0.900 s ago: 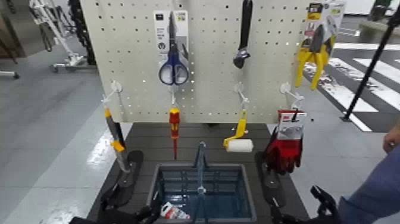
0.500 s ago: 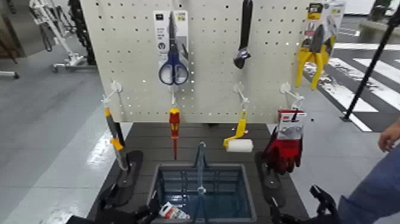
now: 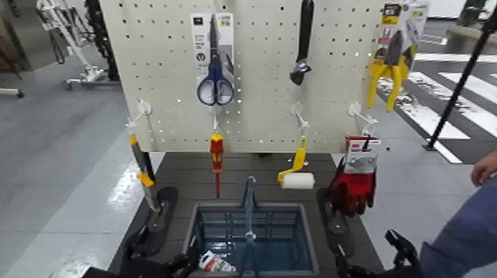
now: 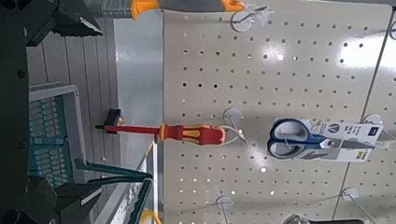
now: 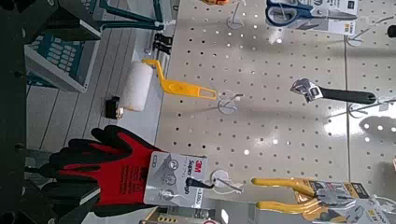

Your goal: Put the yellow paint brush into the crate.

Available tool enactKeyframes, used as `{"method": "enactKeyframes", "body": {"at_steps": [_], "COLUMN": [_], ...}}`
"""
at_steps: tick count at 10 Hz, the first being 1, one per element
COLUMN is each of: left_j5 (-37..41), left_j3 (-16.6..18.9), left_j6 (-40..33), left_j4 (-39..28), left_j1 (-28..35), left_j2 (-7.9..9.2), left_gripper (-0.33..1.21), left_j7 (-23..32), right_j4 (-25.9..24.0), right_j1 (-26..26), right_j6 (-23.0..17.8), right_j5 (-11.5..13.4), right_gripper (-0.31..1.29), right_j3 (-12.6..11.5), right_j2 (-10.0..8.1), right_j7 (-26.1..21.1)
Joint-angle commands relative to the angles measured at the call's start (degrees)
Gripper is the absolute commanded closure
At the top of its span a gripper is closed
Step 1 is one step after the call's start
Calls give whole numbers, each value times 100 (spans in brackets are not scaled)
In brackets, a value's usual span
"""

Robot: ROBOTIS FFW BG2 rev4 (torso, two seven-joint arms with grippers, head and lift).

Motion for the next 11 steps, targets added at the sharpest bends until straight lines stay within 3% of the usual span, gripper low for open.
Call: {"method": "enactKeyframes", "body": {"at_steps": [1, 6, 8, 11], "left_j5": [128, 628, 760, 919], "left_j3": [172, 1059, 1332, 1789], "left_j6": [2, 775, 1162, 1698], "left_j4": [0, -123, -141, -71], "left_j1": [-51, -499, -780, -1185], "left_j2": [-360, -264, -88, 44], "left_gripper": [12, 12, 18, 23], "left_j7": [-75, -778, -1200, -1701], "right_j4": [-14, -23, -23, -23], "right_j1": [0, 0, 0, -18], "right_j6": [0, 26, 26, 53], "right_j5": [0, 9, 9, 9], "right_gripper": [15, 15, 15, 15], "right_j3": [0, 9, 18, 44], "right_j2": [-1, -1, -1, 17], "right_j7": [0, 0, -8, -8]}}
